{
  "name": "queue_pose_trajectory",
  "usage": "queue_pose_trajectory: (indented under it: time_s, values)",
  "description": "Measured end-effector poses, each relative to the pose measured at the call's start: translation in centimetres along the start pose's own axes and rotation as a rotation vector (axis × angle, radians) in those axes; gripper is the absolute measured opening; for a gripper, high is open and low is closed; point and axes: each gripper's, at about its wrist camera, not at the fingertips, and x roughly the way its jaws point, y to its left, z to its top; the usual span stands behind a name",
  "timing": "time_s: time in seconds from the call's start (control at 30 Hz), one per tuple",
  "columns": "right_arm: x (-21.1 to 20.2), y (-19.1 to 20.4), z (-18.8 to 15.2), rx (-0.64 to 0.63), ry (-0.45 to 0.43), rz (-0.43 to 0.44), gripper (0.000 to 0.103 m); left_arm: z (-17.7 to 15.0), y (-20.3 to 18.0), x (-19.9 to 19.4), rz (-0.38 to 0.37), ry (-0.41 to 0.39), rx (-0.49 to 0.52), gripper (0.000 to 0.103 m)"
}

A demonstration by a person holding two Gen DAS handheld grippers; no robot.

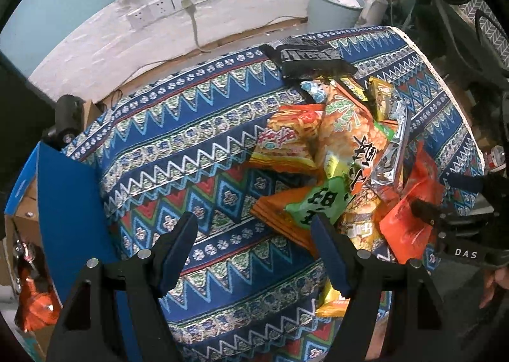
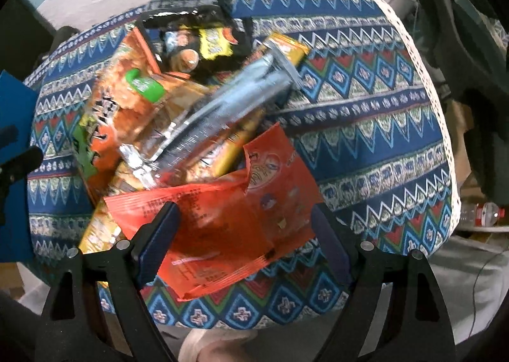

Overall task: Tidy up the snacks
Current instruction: 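Move both grippers back over the snack pile toward the red bag and green rice-cracker bag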

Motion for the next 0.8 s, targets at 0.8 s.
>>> queue_pose_trajectory:
  time_s: [0.8]
  values:
    - [1.2, -9.2, 0.3, 0.265, 0.007, 0.049, 0.085, 1.8, -3.5, 2.4, -0.120, 0.055, 0.057, 0.081]
